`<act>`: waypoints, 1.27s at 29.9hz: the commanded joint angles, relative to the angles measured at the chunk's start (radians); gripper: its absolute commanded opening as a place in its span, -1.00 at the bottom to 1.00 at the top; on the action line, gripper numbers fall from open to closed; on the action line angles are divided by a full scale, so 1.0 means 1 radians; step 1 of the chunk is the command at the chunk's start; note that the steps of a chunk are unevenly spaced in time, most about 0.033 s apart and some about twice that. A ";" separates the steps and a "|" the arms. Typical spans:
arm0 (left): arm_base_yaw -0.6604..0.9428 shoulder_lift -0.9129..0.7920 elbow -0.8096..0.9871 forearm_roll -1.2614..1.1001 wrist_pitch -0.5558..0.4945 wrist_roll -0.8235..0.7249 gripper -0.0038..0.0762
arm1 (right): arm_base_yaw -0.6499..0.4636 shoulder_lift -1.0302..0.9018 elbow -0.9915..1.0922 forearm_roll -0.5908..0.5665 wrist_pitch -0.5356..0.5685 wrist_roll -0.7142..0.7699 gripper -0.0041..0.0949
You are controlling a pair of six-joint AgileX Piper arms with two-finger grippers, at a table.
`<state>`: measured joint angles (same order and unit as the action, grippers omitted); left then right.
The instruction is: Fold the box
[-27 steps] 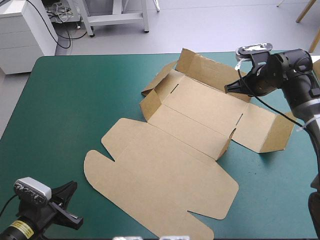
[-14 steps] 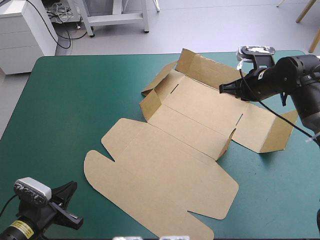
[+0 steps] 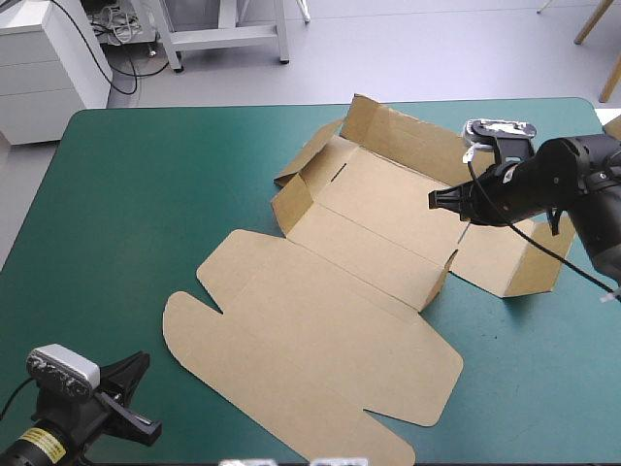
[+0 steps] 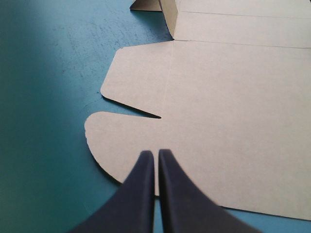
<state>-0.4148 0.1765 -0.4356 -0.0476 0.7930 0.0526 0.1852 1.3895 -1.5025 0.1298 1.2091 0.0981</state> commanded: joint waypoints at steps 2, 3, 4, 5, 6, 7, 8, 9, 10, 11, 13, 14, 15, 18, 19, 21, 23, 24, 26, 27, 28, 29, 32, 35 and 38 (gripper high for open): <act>-0.008 0.012 -0.023 -0.005 -0.073 -0.007 -0.89 | -0.005 -0.057 -0.021 0.003 -0.038 -0.009 -0.82; -0.008 0.012 -0.023 -0.005 -0.073 -0.007 -0.89 | -0.005 -0.062 -0.021 0.005 -0.038 -0.010 -0.74; -0.008 0.012 -0.023 -0.005 -0.073 -0.007 -0.89 | -0.005 -0.067 -0.019 0.013 -0.038 -0.011 -0.62; -0.008 0.012 -0.023 -0.005 -0.073 -0.007 -0.89 | -0.005 -0.072 -0.018 0.015 -0.038 -0.011 -0.48; -0.008 0.012 -0.023 -0.005 -0.073 -0.007 -0.89 | -0.005 -0.080 -0.016 0.015 -0.038 -0.011 -0.35; -0.008 0.012 -0.023 -0.005 -0.073 -0.007 -0.89 | -0.005 -0.087 -0.011 0.015 -0.038 -0.011 -0.18; -0.008 0.012 -0.023 -0.005 -0.073 -0.007 -0.89 | -0.005 -0.093 -0.006 0.010 -0.038 -0.003 -0.03; -0.008 0.012 -0.023 -0.005 -0.073 -0.007 -0.89 | -0.005 -0.099 0.001 0.001 -0.038 0.008 0.10; -0.008 0.012 -0.023 -0.005 -0.073 -0.007 -0.89 | -0.005 -0.107 0.010 -0.008 -0.038 0.032 0.18; -0.008 0.012 -0.023 -0.005 -0.073 -0.007 -0.89 | -0.005 -0.111 0.023 -0.018 -0.038 0.070 0.22; -0.008 0.012 -0.023 -0.005 -0.073 -0.007 -0.89 | -0.005 -0.117 0.050 -0.022 -0.038 0.112 0.22; -0.008 0.012 -0.023 -0.005 -0.073 -0.007 -0.89 | -0.005 -0.119 0.064 -0.022 -0.038 0.133 0.22; -0.008 0.012 -0.023 -0.005 -0.073 -0.007 -0.89 | -0.005 -0.119 0.075 -0.020 -0.038 0.149 0.22; -0.008 0.012 -0.023 -0.005 -0.073 -0.007 -0.89 | -0.005 -0.119 0.118 0.010 -0.038 0.188 0.22; -0.008 0.012 -0.023 -0.005 -0.073 -0.007 -0.89 | -0.005 -0.119 0.133 0.014 -0.038 0.188 0.22; -0.008 0.012 -0.023 -0.005 -0.073 -0.007 -0.89 | -0.005 -0.119 0.157 0.014 -0.038 0.218 0.22; -0.008 0.012 -0.023 -0.005 -0.073 -0.007 -0.89 | -0.005 -0.119 0.177 0.002 -0.038 0.253 0.21; -0.008 0.012 -0.023 -0.005 -0.073 -0.007 -0.89 | -0.005 -0.119 0.186 0.005 -0.038 0.255 0.22; -0.008 0.012 -0.023 -0.005 -0.073 -0.007 -0.89 | -0.005 -0.119 0.203 0.005 -0.038 0.264 0.22; -0.008 0.012 -0.023 -0.005 -0.073 -0.007 -0.89 | -0.005 -0.118 0.207 0.008 -0.038 0.266 0.22; -0.008 0.012 -0.023 -0.005 -0.073 -0.007 -0.89 | -0.005 -0.116 0.211 0.008 -0.040 0.268 0.21; -0.008 0.012 -0.023 -0.005 -0.073 -0.007 -0.89 | -0.005 -0.115 0.214 0.008 -0.040 0.271 0.21; -0.008 0.012 -0.023 -0.005 -0.073 -0.007 -0.89 | -0.005 -0.104 0.214 0.008 -0.040 0.283 0.21; -0.008 0.012 -0.023 -0.005 -0.073 -0.007 -0.89 | -0.005 -0.089 0.216 0.008 -0.040 0.288 0.21; -0.008 0.012 -0.023 -0.005 -0.073 -0.007 -0.89 | -0.005 -0.068 0.217 0.010 -0.040 0.292 0.15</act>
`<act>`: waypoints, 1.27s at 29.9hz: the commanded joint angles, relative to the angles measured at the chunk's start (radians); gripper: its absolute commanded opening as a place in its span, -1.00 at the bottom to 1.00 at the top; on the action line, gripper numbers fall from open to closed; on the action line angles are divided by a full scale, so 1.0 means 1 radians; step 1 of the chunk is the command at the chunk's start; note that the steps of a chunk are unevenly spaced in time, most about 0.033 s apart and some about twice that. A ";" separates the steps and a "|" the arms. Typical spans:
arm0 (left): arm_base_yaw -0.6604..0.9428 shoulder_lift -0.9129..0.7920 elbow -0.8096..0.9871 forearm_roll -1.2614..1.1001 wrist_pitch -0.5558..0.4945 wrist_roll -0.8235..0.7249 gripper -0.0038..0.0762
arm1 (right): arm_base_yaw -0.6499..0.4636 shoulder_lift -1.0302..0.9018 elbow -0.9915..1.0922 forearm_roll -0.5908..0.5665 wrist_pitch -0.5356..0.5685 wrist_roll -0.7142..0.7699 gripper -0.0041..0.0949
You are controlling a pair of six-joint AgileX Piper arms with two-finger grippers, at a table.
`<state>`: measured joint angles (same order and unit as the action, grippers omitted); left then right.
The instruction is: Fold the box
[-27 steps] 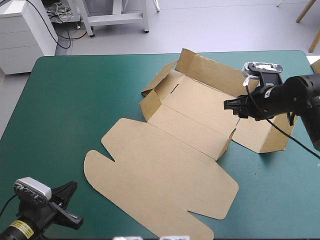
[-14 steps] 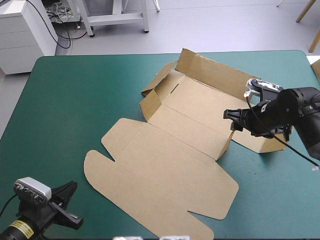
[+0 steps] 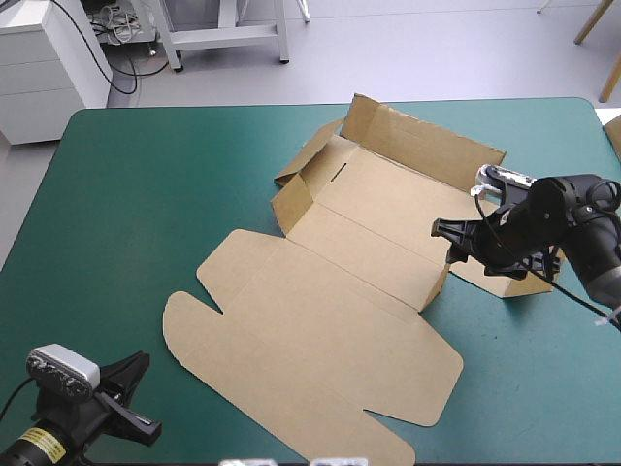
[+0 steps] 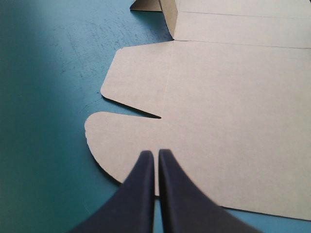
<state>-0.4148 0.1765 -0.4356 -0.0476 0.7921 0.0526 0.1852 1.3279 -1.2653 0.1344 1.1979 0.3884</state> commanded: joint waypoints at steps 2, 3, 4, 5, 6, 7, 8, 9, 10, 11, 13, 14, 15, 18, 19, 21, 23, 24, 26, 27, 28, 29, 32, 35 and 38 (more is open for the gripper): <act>-0.008 0.012 -0.023 -0.005 -0.072 -0.007 -0.89 | -0.005 0.010 -0.021 0.007 -0.028 0.002 0.10; -0.008 0.012 -0.023 -0.005 -0.072 -0.007 -0.89 | -0.005 0.017 -0.021 0.011 -0.028 0.002 0.09; -0.008 0.012 -0.023 -0.005 -0.072 -0.007 -0.89 | -0.005 0.026 -0.021 0.011 -0.028 0.002 0.08; -0.008 0.012 -0.023 -0.005 -0.072 -0.007 -0.89 | -0.005 0.033 -0.021 0.012 -0.028 0.002 0.08; -0.008 0.012 -0.023 -0.005 -0.072 -0.007 -0.89 | -0.005 0.042 -0.021 0.019 -0.028 0.000 0.08; -0.008 0.012 -0.023 -0.005 -0.072 -0.007 -0.89 | -0.005 0.046 -0.021 0.024 -0.028 -0.006 0.08; -0.008 0.012 -0.023 -0.005 -0.072 -0.007 -0.89 | -0.005 0.055 -0.021 0.031 -0.028 -0.011 0.08; -0.008 0.012 -0.023 -0.005 -0.072 -0.007 -0.89 | -0.005 0.064 -0.017 0.035 -0.028 -0.011 0.08; -0.008 0.012 -0.023 -0.005 -0.072 -0.007 -0.89 | -0.005 0.069 -0.014 0.042 -0.030 -0.011 0.08; -0.008 0.012 -0.023 -0.005 -0.072 -0.007 -0.89 | -0.005 0.077 -0.009 0.043 -0.030 -0.011 0.08; -0.008 0.012 -0.023 -0.005 -0.072 -0.007 -0.89 | -0.005 0.087 0.012 0.043 -0.049 -0.011 0.08; -0.008 0.012 -0.023 -0.005 -0.072 -0.007 -0.89 | -0.005 0.087 0.026 0.043 -0.063 -0.011 0.08; -0.008 0.012 -0.023 -0.005 -0.072 -0.007 -0.89 | -0.005 0.087 0.042 0.045 -0.093 -0.011 0.08; -0.008 0.012 -0.023 -0.005 -0.072 -0.007 -0.89 | -0.005 0.087 0.080 0.049 -0.148 -0.011 0.08; -0.008 0.012 -0.023 -0.005 -0.072 -0.007 -0.89 | -0.005 0.087 0.088 0.049 -0.162 -0.011 0.08; -0.008 0.012 -0.023 -0.003 -0.072 -0.007 -0.89 | -0.005 0.087 0.105 0.049 -0.191 -0.011 0.08; -0.008 0.012 -0.023 -0.003 -0.072 -0.007 -0.89 | -0.005 0.087 0.120 0.049 -0.223 -0.011 0.08; -0.008 0.012 -0.023 -0.001 -0.072 -0.007 -0.89 | -0.005 0.087 0.128 0.051 -0.240 -0.011 0.08; -0.008 0.012 -0.023 -0.001 -0.072 -0.007 -0.89 | -0.005 0.092 0.137 0.049 -0.254 -0.011 0.08; -0.008 0.012 -0.023 -0.001 -0.072 -0.007 -0.89 | -0.005 0.096 0.137 0.049 -0.256 -0.011 0.08; -0.008 0.012 -0.023 -0.001 -0.072 -0.007 -0.89 | -0.005 0.101 0.137 0.049 -0.261 -0.011 0.08; -0.008 0.012 -0.023 -0.001 -0.072 -0.007 -0.89 | -0.005 0.104 0.137 0.049 -0.264 -0.011 0.08; -0.008 0.012 -0.023 -0.001 -0.072 -0.007 -0.89 | -0.003 0.130 0.137 0.056 -0.274 -0.007 0.08; -0.008 0.012 -0.023 -0.001 -0.072 -0.007 -0.89 | 0.010 0.167 0.137 0.054 -0.270 -0.007 0.08; -0.008 0.012 -0.023 -0.001 -0.072 -0.007 -0.89 | 0.032 0.197 0.137 0.051 -0.289 -0.007 0.08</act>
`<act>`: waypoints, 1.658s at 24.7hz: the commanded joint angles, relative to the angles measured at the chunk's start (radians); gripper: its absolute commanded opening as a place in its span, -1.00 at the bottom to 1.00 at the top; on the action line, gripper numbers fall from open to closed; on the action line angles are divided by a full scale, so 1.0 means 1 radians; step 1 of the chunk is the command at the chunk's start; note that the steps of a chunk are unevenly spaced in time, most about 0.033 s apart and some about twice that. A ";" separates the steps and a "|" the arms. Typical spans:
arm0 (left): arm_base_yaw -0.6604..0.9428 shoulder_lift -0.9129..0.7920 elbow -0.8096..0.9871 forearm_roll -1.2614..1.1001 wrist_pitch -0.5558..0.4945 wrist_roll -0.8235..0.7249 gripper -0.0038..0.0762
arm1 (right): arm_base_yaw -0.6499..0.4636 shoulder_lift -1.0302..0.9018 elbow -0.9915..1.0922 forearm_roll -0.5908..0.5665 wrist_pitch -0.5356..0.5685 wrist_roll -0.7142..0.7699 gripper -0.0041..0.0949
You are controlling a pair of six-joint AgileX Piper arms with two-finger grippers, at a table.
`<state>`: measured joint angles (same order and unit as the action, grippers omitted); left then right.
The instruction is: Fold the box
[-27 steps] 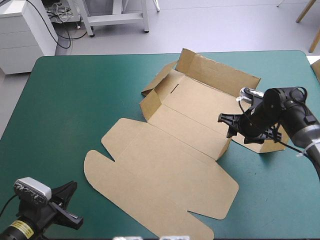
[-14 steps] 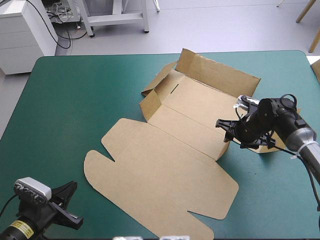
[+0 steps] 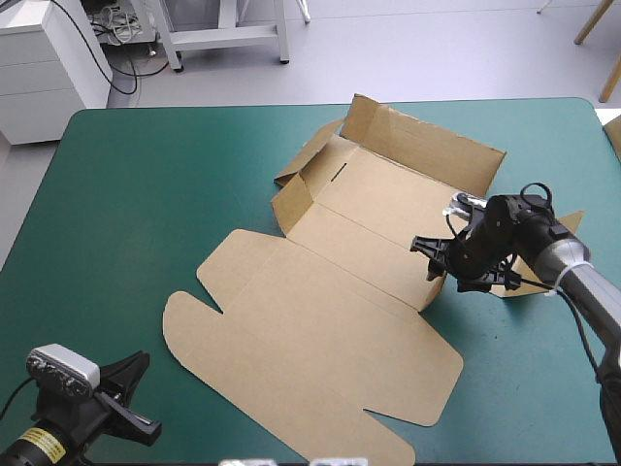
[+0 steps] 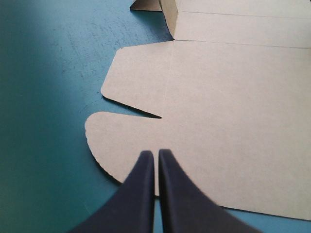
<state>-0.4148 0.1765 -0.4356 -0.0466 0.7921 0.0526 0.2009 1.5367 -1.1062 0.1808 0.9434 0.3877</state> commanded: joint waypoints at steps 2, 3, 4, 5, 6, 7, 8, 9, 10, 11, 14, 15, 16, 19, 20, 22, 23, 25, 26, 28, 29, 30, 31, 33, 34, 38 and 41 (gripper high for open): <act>-0.008 0.012 -0.023 -0.002 -0.072 -0.007 -0.89 | 0.030 0.000 -0.022 0.003 -0.055 -0.006 0.05; -0.008 0.012 -0.023 -0.002 -0.072 -0.007 -0.89 | 0.035 0.005 -0.022 0.003 -0.064 -0.004 0.03; -0.008 0.012 -0.023 -0.002 -0.072 -0.007 -0.89 | 0.039 0.006 -0.022 0.002 -0.069 0.003 -0.01; -0.008 0.012 -0.023 -0.002 -0.072 -0.007 -0.89 | 0.043 0.007 -0.022 -0.006 -0.073 0.014 -0.05; -0.008 0.012 -0.023 -0.002 -0.072 -0.007 -0.89 | 0.043 0.009 -0.022 -0.008 -0.075 0.020 -0.11; -0.008 0.012 -0.023 -0.002 -0.072 -0.007 -0.89 | 0.043 0.008 -0.022 -0.012 -0.075 0.023 -0.15; -0.008 0.012 -0.023 -0.002 -0.072 -0.007 -0.89 | 0.043 0.008 -0.022 -0.015 -0.073 0.023 -0.19; -0.008 0.012 -0.023 -0.002 -0.072 -0.007 -0.89 | 0.043 0.008 -0.022 -0.021 -0.066 0.023 -0.26; -0.008 0.012 -0.023 -0.002 -0.072 -0.007 -0.89 | 0.043 0.009 -0.022 -0.021 -0.059 0.023 -0.30; -0.008 0.012 -0.023 -0.002 -0.072 -0.007 -0.89 | 0.043 0.010 -0.022 -0.024 -0.050 0.024 -0.42; -0.008 0.012 -0.023 -0.002 -0.072 -0.007 -0.89 | 0.043 0.012 -0.022 -0.053 -0.013 0.022 -0.97; -0.008 0.012 -0.023 -0.002 -0.072 -0.007 -0.89 | 0.043 0.012 -0.022 -0.064 -0.009 0.017 -0.95; -0.008 0.012 -0.023 -0.002 -0.072 -0.007 -0.89 | 0.043 0.012 -0.022 -0.080 -0.009 0.017 -0.95; -0.008 0.012 -0.023 -0.002 -0.072 -0.007 -0.89 | 0.043 0.013 -0.028 -0.133 -0.008 -0.014 -0.95; -0.008 0.012 -0.023 -0.002 -0.072 -0.007 -0.89 | 0.041 0.014 -0.037 -0.145 -0.008 -0.051 -0.95; -0.008 0.012 -0.023 -0.002 -0.072 -0.007 -0.89 | 0.041 0.020 -0.065 -0.187 -0.008 -0.090 -0.95; -0.008 0.012 -0.023 -0.002 -0.072 -0.007 -0.89 | 0.041 0.024 -0.087 -0.204 -0.002 -0.127 -0.95; -0.008 0.012 -0.023 -0.002 -0.072 -0.007 -0.89 | 0.041 0.045 -0.139 -0.250 0.032 -0.178 -0.95; -0.008 0.012 -0.023 -0.002 -0.072 -0.007 -0.89 | 0.039 0.055 -0.162 -0.266 0.049 -0.195 -0.95; -0.008 0.012 -0.023 -0.002 -0.072 -0.007 -0.89 | 0.029 0.077 -0.208 -0.279 0.076 -0.255 -0.95; -0.008 0.012 -0.023 -0.002 -0.072 -0.007 -0.89 | 0.028 0.093 -0.234 -0.277 0.093 -0.292 -0.95; -0.008 0.012 -0.023 -0.002 -0.072 -0.007 -0.89 | 0.028 0.105 -0.255 -0.280 0.110 -0.318 -0.96; -0.008 0.012 -0.023 -0.002 -0.072 -0.007 -0.89 | 0.028 0.123 -0.282 -0.282 0.122 -0.363 -0.96; -0.008 0.012 -0.023 -0.002 -0.072 -0.007 -0.89 | 0.028 0.162 -0.338 -0.277 0.154 -0.444 -0.96; -0.008 0.012 -0.023 -0.002 -0.072 -0.007 -0.89 | 0.028 0.183 -0.367 -0.273 0.172 -0.480 -0.96; -0.008 0.012 -0.023 -0.002 -0.072 -0.007 -0.89 | 0.028 0.261 -0.466 -0.270 0.227 -0.567 -0.96; -0.008 0.012 -0.023 -0.002 -0.072 -0.007 -0.89 | 0.030 0.300 -0.523 -0.258 0.227 -0.638 -0.96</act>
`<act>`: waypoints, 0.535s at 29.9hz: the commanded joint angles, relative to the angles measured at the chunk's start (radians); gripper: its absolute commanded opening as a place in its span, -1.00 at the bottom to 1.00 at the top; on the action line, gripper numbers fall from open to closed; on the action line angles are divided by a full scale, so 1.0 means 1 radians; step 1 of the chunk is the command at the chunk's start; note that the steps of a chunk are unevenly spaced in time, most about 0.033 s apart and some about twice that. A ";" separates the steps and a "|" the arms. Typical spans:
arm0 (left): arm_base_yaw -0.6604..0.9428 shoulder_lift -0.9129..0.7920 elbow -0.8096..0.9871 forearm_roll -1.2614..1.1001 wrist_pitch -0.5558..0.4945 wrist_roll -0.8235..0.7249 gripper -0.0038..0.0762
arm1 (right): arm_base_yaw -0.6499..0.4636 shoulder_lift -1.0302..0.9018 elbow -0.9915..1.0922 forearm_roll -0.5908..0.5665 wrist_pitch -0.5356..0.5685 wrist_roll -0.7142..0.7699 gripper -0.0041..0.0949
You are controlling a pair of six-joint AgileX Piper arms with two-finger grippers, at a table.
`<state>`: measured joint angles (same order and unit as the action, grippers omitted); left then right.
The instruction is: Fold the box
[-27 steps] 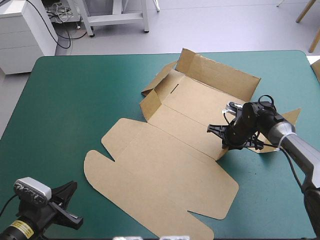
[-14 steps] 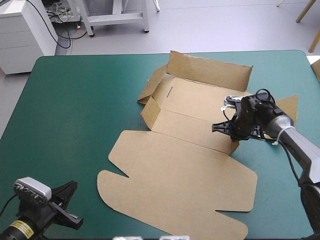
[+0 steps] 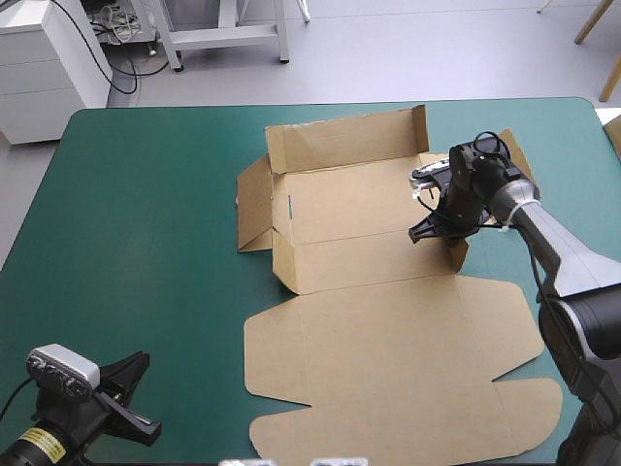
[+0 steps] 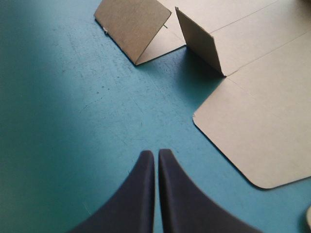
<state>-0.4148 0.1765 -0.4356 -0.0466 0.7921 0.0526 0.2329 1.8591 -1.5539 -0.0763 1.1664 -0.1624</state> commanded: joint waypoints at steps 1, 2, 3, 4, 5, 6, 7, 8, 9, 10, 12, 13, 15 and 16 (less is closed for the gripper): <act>-0.008 0.012 -0.023 -0.002 -0.072 -0.007 -0.89 | -0.002 -0.011 -0.089 0.005 0.004 -0.116 -0.96; -0.008 0.012 -0.023 -0.002 -0.072 -0.007 -0.89 | -0.002 -0.003 -0.109 0.014 0.004 -0.150 -0.96; -0.008 0.012 -0.023 -0.002 -0.072 -0.007 -0.89 | -0.002 0.003 -0.119 0.018 0.004 -0.168 -0.96; -0.008 0.012 -0.023 -0.002 -0.072 -0.007 -0.89 | -0.002 0.009 -0.132 0.021 0.004 -0.195 -0.96; -0.008 0.012 -0.023 -0.002 -0.072 -0.007 -0.89 | -0.002 0.014 -0.143 0.026 0.004 -0.223 -0.96; -0.008 0.012 -0.023 -0.002 -0.072 -0.007 -0.89 | -0.002 0.016 -0.147 0.028 0.004 -0.253 -0.96; -0.008 0.012 -0.023 -0.002 -0.072 -0.007 -0.89 | -0.002 0.017 -0.153 0.037 0.004 -0.283 -0.96; -0.008 0.012 -0.023 -0.002 -0.072 -0.007 -0.89 | 0.000 0.017 -0.160 0.049 0.004 -0.333 -0.96; -0.008 0.012 -0.023 -0.002 -0.072 -0.007 -0.89 | 0.000 0.018 -0.164 0.061 0.004 -0.361 -0.96; -0.008 0.012 -0.023 -0.002 -0.072 -0.007 -0.89 | 0.000 0.018 -0.170 0.076 0.004 -0.386 -0.96; -0.008 0.012 -0.023 -0.002 -0.072 -0.007 -0.89 | 0.002 0.022 -0.183 0.108 0.004 -0.435 -0.96; -0.008 0.012 -0.023 -0.002 -0.072 -0.007 -0.89 | 0.008 0.024 -0.192 0.119 0.004 -0.455 -0.96; -0.008 0.012 -0.023 -0.002 -0.072 -0.007 -0.89 | 0.026 0.029 -0.207 0.117 0.004 -0.475 -0.96; -0.008 0.012 -0.023 -0.002 -0.072 -0.007 -0.89 | 0.040 0.033 -0.212 0.109 0.004 -0.488 -0.96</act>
<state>-0.4148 0.1765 -0.4356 -0.0466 0.7921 0.0526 0.2481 1.9358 -1.7206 0.0301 1.1758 -0.5879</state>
